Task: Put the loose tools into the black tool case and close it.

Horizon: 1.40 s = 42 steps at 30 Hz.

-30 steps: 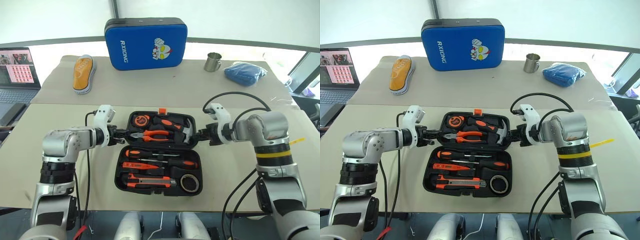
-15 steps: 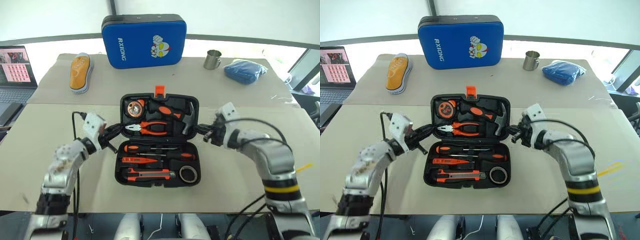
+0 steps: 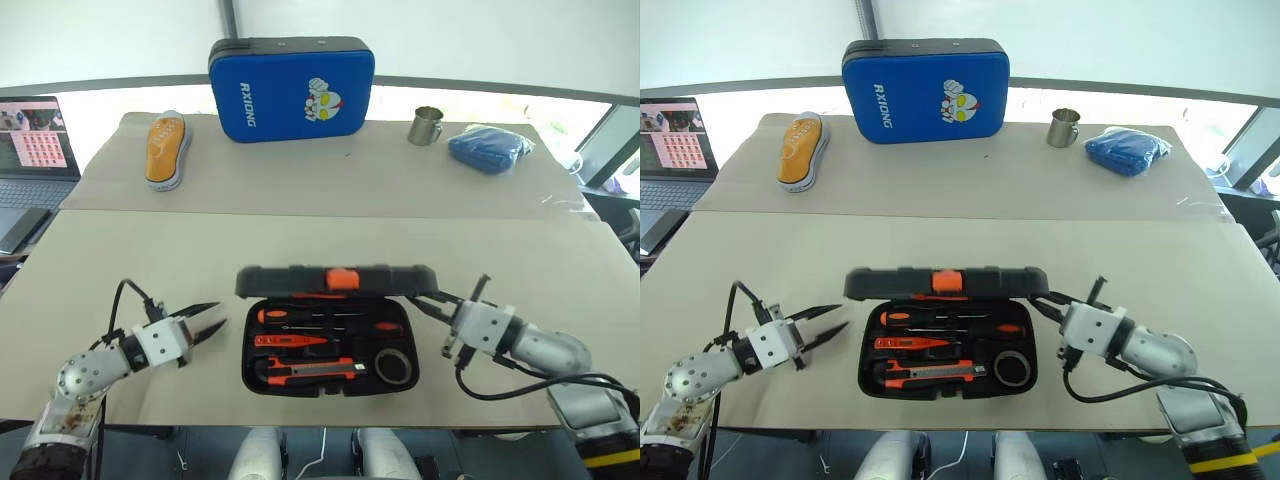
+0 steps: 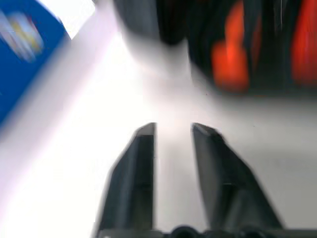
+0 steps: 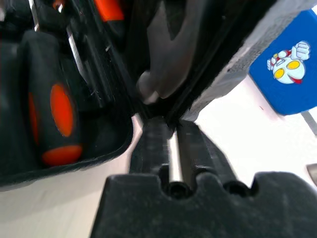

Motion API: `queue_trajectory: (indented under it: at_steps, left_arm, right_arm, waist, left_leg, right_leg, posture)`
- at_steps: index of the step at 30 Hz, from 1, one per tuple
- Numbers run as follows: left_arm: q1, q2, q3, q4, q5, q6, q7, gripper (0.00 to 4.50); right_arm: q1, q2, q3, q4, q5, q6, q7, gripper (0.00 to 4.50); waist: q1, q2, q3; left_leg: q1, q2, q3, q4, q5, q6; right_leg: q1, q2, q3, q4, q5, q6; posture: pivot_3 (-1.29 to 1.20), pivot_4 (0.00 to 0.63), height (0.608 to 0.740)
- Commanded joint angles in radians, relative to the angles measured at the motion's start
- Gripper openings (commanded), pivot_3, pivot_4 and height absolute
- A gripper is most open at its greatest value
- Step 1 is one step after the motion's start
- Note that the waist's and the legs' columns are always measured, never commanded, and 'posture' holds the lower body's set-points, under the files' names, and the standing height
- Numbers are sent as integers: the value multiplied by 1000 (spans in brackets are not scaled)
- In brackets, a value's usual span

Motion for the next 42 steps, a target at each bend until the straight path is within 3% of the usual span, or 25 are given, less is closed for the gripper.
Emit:
queue_trajectory:
  at_steps: [1, 4, 7, 9, 12, 16, 19, 22, 24, 30, 34, 42]
  left_arm:
    - [1, 38, 12, -43, -130, 142, -93, 3238]
    - [-30, 54, 6, -37, -151, 200, -131, 4346]
    - [-81, 52, 4, -41, -190, 312, -157, 4400]
    - [-162, 42, -9, -43, -214, 401, -173, 4400]
    - [-284, 29, -43, -41, -227, 544, -197, 3712]
    - [-410, -10, -112, 5, -180, 608, -231, 2222]
    - [-483, -41, -168, 41, -158, 640, -278, 1108]
    - [-523, -50, -216, 76, -129, 650, -333, 90]
    - [-546, -51, -240, 109, -99, 652, -342, 0]
    - [-539, -27, -253, 125, -61, 698, -367, 0]
    - [-457, -9, -202, 38, -111, 759, -359, 0]
    - [-266, -31, -51, -173, -224, 849, -261, 0]
  right_arm:
    - [16, -21, -44, 7, 2, -48, 0, 2080]
    - [38, -39, -67, 18, 10, -77, 7, 3056]
    - [80, -62, -85, 24, 30, -114, 28, 4115]
    - [149, -92, -114, -8, 107, -69, 87, 4376]
    - [272, -144, -165, -98, 277, 81, 194, 3803]
    - [439, -218, -195, -268, 391, 248, 297, 2407]
    - [503, -238, -167, -383, 393, 346, 307, 1371]
    - [466, -221, -84, -475, 380, 482, 268, 438]
    - [410, -188, -14, -514, 367, 568, 232, 142]
    - [203, -79, 125, -506, 295, 685, 173, 142]
    - [37, 14, 136, -441, 300, 753, 136, 142]
    - [-228, 152, 177, -185, 213, 699, 118, 142]
  waist:
    - [0, 0, 0]
    - [-7, 2, 0]
    - [-6, 2, 0]
    - [-2, 1, 0]
    - [10, 1, 0]
    - [8, 1, 0]
    - [5, 1, 0]
    - [-3, 0, 0]
    - [-9, 0, 1]
    - [-9, -1, 1]
    - [-21, -2, 1]
    - [-18, -1, 2]
  left_leg:
    - [0, 0, 1, 0, 0, 0]
    - [3, 0, 3, 0, 0, 0]
    - [3, -1, 3, 0, 0, 0]
    - [3, -1, 3, 0, 0, 0]
    - [2, -2, 3, 1, 0, 0]
    - [3, -2, 3, 1, 0, 0]
    - [3, -1, 2, 1, 0, 0]
    - [3, -1, 2, 1, 0, 0]
    - [2, -1, 2, 1, 0, 0]
    - [-1, -1, 0, 3, 0, 0]
    - [-1, 0, -2, 3, 0, 0]
    - [0, 0, -7, 3, 0, 0]
  right_leg:
    - [0, 0, 1, 0, 0, 0]
    - [0, 0, 3, 2, 0, 0]
    - [0, 1, 3, 3, 0, 0]
    - [0, 1, 3, 3, 0, 0]
    - [1, 1, 3, 3, 0, 0]
    - [1, 1, 4, 3, 0, 0]
    - [1, 3, 4, 3, 0, 0]
    - [1, 4, 4, 3, 0, 0]
    - [0, 4, 4, 3, 0, 0]
    - [-2, 4, 4, 3, 0, 0]
    - [-2, 5, 4, 4, 0, 0]
    - [-3, 5, 4, 5, 0, -1]
  posture:
    - [0, 150, 740]
    - [0, 150, 740]
    - [0, 150, 740]
    - [0, 150, 740]
    - [0, 150, 740]
    - [0, 150, 740]
    - [0, 150, 740]
    - [0, 150, 740]
    - [0, 150, 740]
    - [0, 150, 740]
    - [0, 150, 740]
    - [0, 150, 740]
